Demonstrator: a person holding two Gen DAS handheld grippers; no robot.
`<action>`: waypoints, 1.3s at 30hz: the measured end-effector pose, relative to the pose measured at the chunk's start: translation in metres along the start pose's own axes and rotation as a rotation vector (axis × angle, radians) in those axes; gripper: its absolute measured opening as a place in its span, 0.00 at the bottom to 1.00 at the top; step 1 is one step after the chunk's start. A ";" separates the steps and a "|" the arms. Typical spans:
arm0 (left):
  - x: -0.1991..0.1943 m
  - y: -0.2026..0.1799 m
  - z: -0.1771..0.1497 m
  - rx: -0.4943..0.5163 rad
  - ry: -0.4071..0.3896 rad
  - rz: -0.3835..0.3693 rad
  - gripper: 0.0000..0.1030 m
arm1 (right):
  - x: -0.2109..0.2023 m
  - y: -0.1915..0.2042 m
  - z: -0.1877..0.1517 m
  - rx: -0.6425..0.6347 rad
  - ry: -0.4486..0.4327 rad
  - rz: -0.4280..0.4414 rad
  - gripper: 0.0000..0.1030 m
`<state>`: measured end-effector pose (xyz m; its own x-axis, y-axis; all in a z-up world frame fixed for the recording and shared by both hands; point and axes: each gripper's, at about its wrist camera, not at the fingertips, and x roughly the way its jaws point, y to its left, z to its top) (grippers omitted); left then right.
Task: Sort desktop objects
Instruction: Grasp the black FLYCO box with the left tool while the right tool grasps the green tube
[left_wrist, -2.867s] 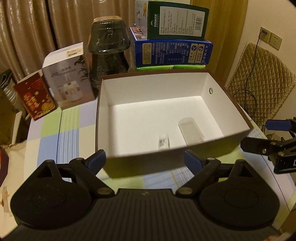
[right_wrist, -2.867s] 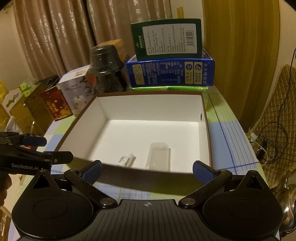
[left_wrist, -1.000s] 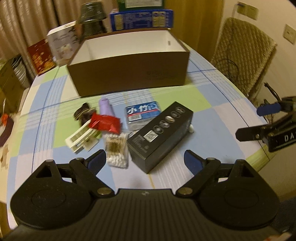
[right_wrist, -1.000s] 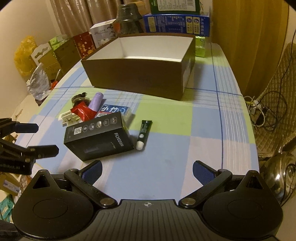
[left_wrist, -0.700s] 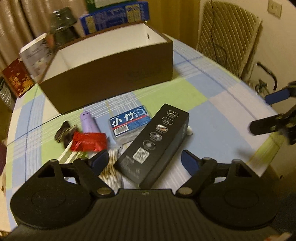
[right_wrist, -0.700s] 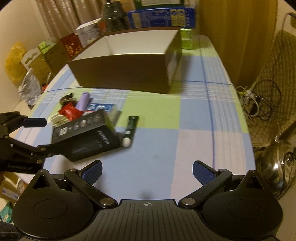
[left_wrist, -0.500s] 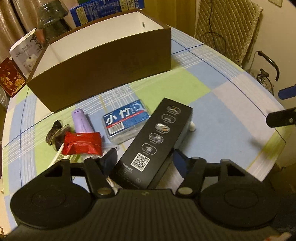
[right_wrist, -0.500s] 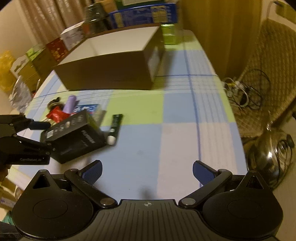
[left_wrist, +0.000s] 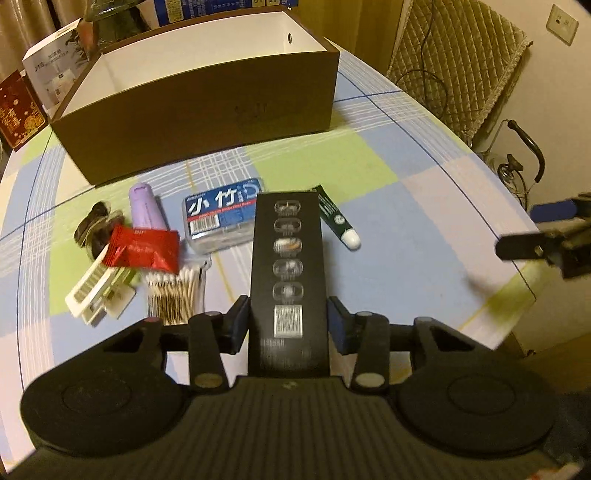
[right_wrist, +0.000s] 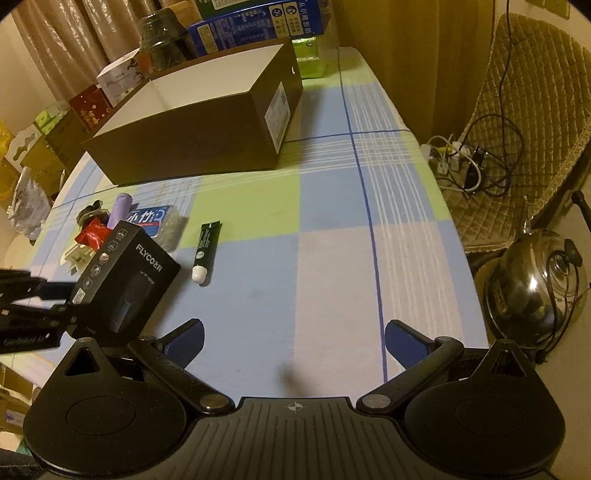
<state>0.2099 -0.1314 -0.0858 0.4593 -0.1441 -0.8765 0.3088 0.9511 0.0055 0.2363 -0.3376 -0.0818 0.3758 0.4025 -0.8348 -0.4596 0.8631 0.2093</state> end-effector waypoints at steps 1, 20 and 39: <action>0.004 -0.001 0.003 0.004 0.006 0.000 0.38 | 0.000 0.000 -0.001 0.000 0.000 0.000 0.98; -0.012 0.014 -0.001 -0.064 -0.027 0.012 0.37 | 0.006 -0.001 -0.004 0.021 0.007 -0.001 0.98; -0.076 0.106 -0.044 -0.316 -0.086 0.186 0.37 | 0.093 0.080 0.029 -0.209 0.012 0.069 0.85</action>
<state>0.1711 -0.0072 -0.0397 0.5561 0.0296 -0.8306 -0.0529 0.9986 0.0002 0.2584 -0.2225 -0.1280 0.3286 0.4540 -0.8282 -0.6413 0.7510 0.1572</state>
